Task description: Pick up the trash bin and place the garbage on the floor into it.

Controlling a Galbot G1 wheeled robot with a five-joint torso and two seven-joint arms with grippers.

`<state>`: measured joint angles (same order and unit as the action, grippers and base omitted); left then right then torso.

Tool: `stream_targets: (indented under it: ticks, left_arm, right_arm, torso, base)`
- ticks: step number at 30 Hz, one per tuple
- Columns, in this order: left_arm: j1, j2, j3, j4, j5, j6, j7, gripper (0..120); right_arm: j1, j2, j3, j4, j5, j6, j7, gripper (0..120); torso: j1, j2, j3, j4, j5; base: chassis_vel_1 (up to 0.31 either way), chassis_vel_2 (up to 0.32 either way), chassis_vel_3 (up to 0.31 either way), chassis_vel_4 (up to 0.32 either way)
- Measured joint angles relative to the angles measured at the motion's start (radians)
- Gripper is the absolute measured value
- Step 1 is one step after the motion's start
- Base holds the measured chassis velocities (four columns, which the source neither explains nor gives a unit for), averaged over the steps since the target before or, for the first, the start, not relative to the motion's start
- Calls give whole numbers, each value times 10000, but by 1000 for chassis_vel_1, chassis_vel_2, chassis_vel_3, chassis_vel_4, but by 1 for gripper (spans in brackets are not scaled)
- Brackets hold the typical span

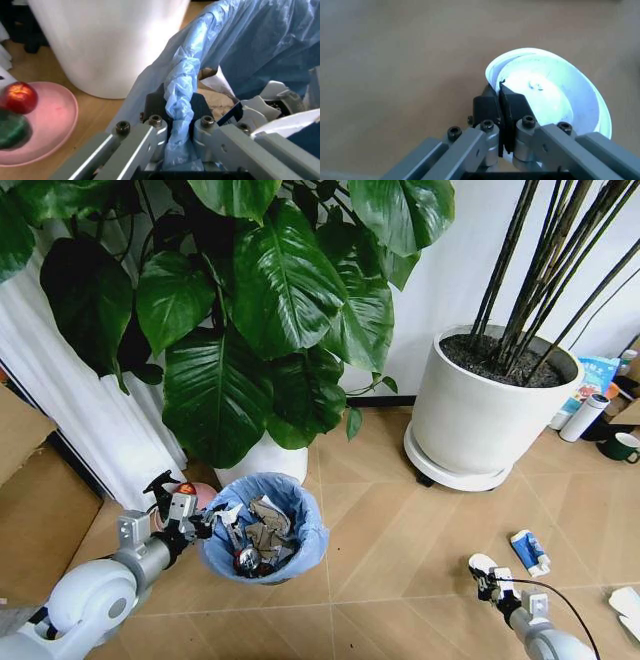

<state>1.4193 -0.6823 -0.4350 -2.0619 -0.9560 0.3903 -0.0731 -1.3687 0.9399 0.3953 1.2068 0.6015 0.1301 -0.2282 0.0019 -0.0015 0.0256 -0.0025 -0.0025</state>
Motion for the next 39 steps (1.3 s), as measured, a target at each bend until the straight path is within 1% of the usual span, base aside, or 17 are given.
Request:
stream_targets:
  ticks: [9,12,13,16,17,19,20,24,26,28,29,32,33,35,37,38,39]
  left_arm:
    - [-143,44,296,61,-12,-13,1,1]
    - [-416,15,776,199,-2,-46,1,1]
    - [-416,15,776,199,-2,-46,1,1]
    - [-1030,-67,1639,376,-19,-122,-14,1]
    - [-1030,-67,1639,376,-19,-122,-14,1]
    - [-1412,-113,2144,434,-50,-157,-35,1]
    - [-1412,-113,2144,434,-50,-157,-35,1]
    - [-1696,-197,2557,527,-55,-179,-41,1]
    - [-1720,-197,2576,530,-61,-180,-41,1]
    - [-1792,-183,2620,553,-82,-185,-41,1]
    - [-1792,-183,2620,553,-82,-185,-41,1]
    - [-1845,-177,2637,584,-109,-187,-40,1]
    - [-1845,-177,2637,584,-109,-187,-40,1]
    - [-1866,-178,2636,599,-135,-188,-40,1]
    - [-1866,-177,2600,619,-166,-187,-40,1]
    - [-1866,-177,2600,619,-166,-187,-40,1]
    - [-1866,-174,2575,633,-174,-187,-41,1]
  right_arm:
    - [-467,-250,423,1097,96,226,-335,0]
    - [-959,-500,957,2376,162,640,-941,0]
    - [-959,-500,957,2376,162,640,-941,0]
    - [-1249,-777,1263,4209,484,1162,-2542,0]
    - [-1249,-777,1263,4209,484,1162,-2542,0]
    - [-1084,-1029,1158,4932,843,1404,-3759,0]
    - [-1084,-1029,1158,4932,843,1404,-3759,0]
    - [-88,-1684,288,5378,2521,1739,-5756,0]
    - [132,-1809,54,5385,2815,1769,-6039,0]
    - [879,-2112,-710,5455,3453,1736,-6572,0]
    - [879,-2112,-710,5455,3453,1736,-6572,0]
    - [2155,-2154,-1891,5553,3868,1482,-6829,0]
    - [2155,-2154,-1891,5553,3868,1482,-6829,0]
    - [3324,-1971,-3151,5551,4118,1364,-6948,0]
    - [3987,-1813,-3939,5482,4277,1283,-7005,0]
    - [3987,-1813,-3939,5482,4277,1283,-7005,0]
    - [4361,-1682,-4454,5399,4359,1249,-7020,0]
  torso:
    - [-1,0,-1,2,-12]
    - [-1,0,-1,2,-6]
    - [-1,0,-1,2,-6]
    - [-1,0,-1,2,-9]
    - [-1,0,-1,2,-9]
    - [-1,0,-1,1,-3]
    - [-1,0,-1,1,-3]
    - [-1,0,-1,1,-6]
    - [0,0,-1,3,-6]
    - [0,0,0,2,-4]
    - [0,0,0,2,-4]
    - [0,0,0,2,-7]
    - [0,0,0,2,-7]
    - [0,0,0,5,-5]
    - [0,0,0,5,-9]
    - [0,0,0,5,-9]
    - [0,0,-1,4,-8]
  base:
    - [0,0,0,0]
    - [0,0,0,0]
    - [0,0,0,0]
    - [0,0,0,0]
    - [0,0,0,0]
    - [0,0,0,0]
    - [0,0,0,0]
    - [0,0,0,0]
    - [0,0,0,0]
    - [0,0,0,0]
    - [0,0,0,0]
    - [0,0,0,0]
    - [0,0,0,0]
    - [0,0,0,0]
    - [0,0,0,0]
    - [0,0,0,0]
    - [0,0,0,0]
